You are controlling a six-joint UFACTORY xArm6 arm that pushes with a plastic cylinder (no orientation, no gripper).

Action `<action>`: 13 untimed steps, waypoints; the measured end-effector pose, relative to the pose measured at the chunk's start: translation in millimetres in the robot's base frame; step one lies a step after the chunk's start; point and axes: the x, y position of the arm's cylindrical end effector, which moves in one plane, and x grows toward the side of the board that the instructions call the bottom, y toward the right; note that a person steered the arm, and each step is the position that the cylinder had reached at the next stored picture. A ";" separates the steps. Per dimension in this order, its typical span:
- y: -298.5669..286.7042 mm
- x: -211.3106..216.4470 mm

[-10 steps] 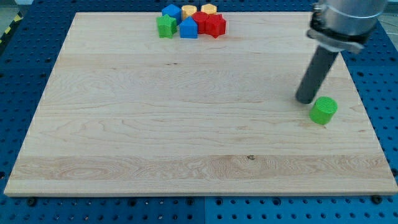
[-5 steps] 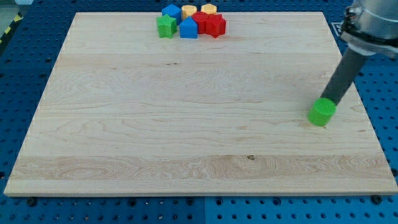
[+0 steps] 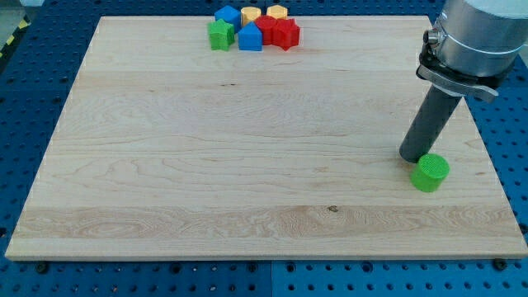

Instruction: Move the green circle to the bottom right corner of the board

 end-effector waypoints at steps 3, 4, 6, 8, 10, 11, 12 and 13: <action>19.8 56.2; 7.8 61.0; -44.5 122.4; 0.6 121.9; 11.1 116.4; 4.7 114.3; -11.4 112.8; -19.1 105.4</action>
